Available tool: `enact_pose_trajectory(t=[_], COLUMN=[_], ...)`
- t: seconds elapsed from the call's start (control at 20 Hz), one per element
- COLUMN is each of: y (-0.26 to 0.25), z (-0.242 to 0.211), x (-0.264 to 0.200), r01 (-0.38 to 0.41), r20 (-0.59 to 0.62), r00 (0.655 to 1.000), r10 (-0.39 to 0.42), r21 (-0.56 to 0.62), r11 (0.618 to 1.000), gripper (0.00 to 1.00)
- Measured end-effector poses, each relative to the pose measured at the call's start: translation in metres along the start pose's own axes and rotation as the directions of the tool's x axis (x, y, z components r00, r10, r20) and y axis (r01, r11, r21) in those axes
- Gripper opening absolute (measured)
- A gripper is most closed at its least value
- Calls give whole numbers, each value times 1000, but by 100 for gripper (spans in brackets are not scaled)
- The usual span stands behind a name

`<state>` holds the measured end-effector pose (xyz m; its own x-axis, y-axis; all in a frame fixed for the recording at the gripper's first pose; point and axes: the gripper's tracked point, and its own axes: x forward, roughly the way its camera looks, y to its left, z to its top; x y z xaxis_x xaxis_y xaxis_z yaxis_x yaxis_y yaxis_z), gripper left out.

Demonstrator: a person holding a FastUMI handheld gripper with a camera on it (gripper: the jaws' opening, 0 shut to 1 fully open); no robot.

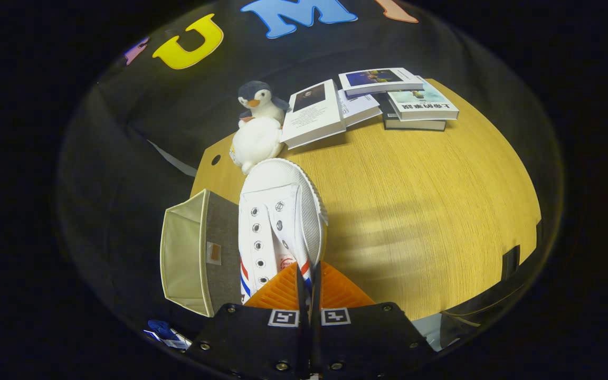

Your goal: Open the storage box then place both shoes into the box .Put the left shoe in first, then the right shoe, with the right side of both shoes facing outward in a uniform manner.

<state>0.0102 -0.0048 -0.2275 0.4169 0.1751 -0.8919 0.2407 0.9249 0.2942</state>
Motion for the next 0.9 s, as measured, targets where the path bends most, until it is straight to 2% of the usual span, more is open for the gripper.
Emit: enact_pose_trajectory(t=[0.9], y=[148], z=[5], x=[19], r01=[-115], r20=[14], r00=[993], r10=[117], r21=[-119], r11=[986], gripper=[1])
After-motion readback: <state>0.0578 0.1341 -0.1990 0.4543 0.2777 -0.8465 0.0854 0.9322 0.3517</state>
